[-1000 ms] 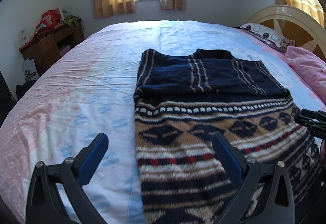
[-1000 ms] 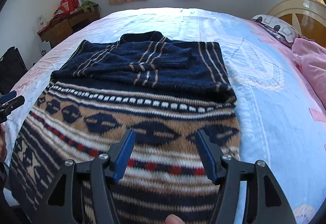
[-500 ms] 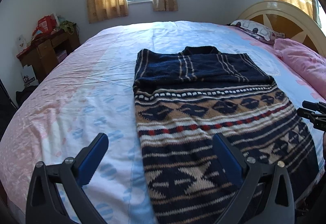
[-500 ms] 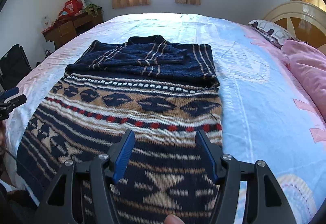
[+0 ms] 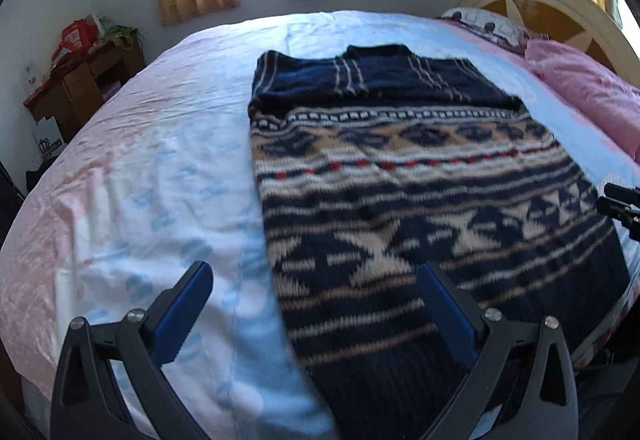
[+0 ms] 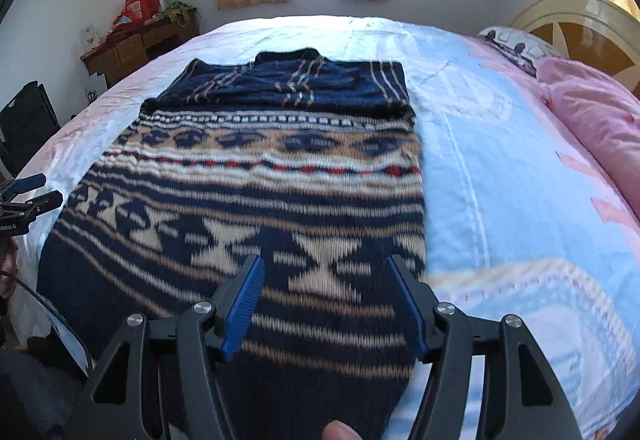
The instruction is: Fold small clothes
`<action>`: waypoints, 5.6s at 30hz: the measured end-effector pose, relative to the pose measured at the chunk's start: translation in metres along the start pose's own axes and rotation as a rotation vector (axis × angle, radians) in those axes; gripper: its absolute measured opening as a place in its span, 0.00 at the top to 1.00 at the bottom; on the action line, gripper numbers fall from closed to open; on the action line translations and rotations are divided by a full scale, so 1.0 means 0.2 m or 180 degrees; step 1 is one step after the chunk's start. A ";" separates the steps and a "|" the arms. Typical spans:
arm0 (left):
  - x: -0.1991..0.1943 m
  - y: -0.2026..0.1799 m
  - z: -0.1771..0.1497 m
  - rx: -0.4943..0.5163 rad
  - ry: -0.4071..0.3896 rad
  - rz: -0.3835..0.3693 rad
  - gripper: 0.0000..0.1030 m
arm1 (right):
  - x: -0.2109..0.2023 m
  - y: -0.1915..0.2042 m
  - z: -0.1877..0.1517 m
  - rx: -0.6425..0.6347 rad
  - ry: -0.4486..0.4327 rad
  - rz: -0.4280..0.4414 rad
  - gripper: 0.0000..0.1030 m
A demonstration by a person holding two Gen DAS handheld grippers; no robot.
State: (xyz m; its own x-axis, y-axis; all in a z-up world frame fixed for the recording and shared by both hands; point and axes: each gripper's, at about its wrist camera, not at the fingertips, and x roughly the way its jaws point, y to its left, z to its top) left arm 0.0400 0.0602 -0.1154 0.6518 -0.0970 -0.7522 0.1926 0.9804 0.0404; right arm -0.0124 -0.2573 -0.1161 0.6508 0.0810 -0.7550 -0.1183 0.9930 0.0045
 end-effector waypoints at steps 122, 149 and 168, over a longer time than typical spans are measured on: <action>0.49 0.52 0.96 -0.1406 -0.0630 -0.1900 0.90 | 0.21 -0.46 1.16 0.1202 -0.0866 0.0948 0.95; 0.97 0.76 1.07 -0.1993 -0.0418 -0.1316 0.61 | 1.12 -0.75 1.46 0.1496 -0.0279 0.0484 0.34; 0.76 0.40 0.73 -0.0851 -0.0042 -0.1009 0.65 | 0.75 -0.68 0.83 0.1033 0.0353 0.0392 0.46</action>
State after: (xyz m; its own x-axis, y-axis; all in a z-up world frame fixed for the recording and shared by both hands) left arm 0.2617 0.0996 -0.1303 0.6005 -0.4018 -0.6914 0.1890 0.9114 -0.3655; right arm 0.2252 -0.3654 -0.1212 0.5591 0.2095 -0.8022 0.0650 0.9535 0.2943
